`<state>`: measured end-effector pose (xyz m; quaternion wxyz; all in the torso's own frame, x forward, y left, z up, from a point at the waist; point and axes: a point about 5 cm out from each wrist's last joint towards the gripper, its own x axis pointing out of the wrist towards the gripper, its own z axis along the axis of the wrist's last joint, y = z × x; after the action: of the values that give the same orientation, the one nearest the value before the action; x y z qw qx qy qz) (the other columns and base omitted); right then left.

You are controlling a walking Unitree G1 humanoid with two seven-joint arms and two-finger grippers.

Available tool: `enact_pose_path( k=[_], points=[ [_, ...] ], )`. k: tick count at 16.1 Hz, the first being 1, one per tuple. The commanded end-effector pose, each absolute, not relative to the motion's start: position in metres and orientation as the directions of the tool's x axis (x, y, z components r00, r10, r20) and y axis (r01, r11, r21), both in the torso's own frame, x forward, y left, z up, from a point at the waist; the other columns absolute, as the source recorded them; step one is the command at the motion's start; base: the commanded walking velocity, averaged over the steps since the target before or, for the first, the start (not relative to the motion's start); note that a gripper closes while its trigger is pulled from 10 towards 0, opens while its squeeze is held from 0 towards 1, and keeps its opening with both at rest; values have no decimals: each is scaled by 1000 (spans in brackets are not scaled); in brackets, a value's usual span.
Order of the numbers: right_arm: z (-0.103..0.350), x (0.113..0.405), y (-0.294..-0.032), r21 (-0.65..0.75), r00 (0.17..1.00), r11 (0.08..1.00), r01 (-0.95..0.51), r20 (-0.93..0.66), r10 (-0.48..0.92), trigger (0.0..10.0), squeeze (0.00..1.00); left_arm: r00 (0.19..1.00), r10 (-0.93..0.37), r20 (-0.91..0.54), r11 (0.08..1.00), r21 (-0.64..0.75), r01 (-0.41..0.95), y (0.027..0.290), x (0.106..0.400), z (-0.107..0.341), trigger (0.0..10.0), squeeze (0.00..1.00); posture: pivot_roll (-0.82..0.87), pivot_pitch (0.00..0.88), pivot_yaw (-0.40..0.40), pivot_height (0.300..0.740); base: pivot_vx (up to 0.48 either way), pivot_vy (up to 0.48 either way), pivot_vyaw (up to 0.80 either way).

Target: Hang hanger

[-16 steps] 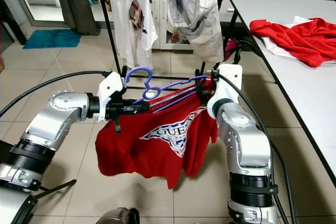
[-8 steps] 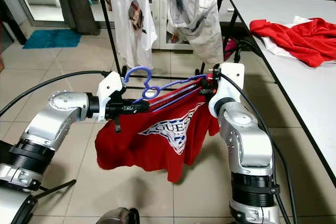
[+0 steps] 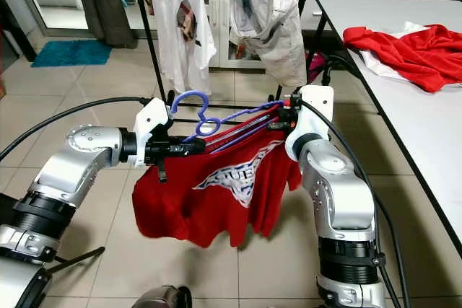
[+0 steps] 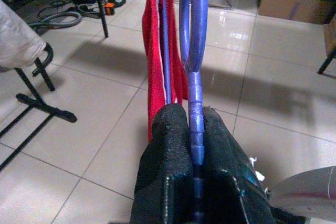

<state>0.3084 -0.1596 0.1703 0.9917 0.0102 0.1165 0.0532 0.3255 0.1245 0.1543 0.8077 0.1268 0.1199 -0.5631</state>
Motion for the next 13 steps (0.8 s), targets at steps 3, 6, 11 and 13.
enact_pose_path(
  k=[3,6,11,13],
  points=[
    [178,310,-159,28,972,992,-123,-197,127,0,0,405,-859,-315,395,98,914,132,335,165,0,0,41,33,19,740,0,0,0],
    [182,310,-157,36,975,990,-137,-171,141,0,0,399,-859,-321,389,96,916,133,334,165,0,0,42,33,23,740,0,0,0],
    [190,309,-153,9,977,987,-161,-138,161,0,0,370,-842,-393,360,102,927,132,332,156,0,0,44,32,26,740,0,0,0],
    [194,310,-156,1,979,988,-156,-134,155,0,0,354,-834,-423,350,91,932,134,329,150,0,0,43,32,26,740,0,0,0]
  ],
)
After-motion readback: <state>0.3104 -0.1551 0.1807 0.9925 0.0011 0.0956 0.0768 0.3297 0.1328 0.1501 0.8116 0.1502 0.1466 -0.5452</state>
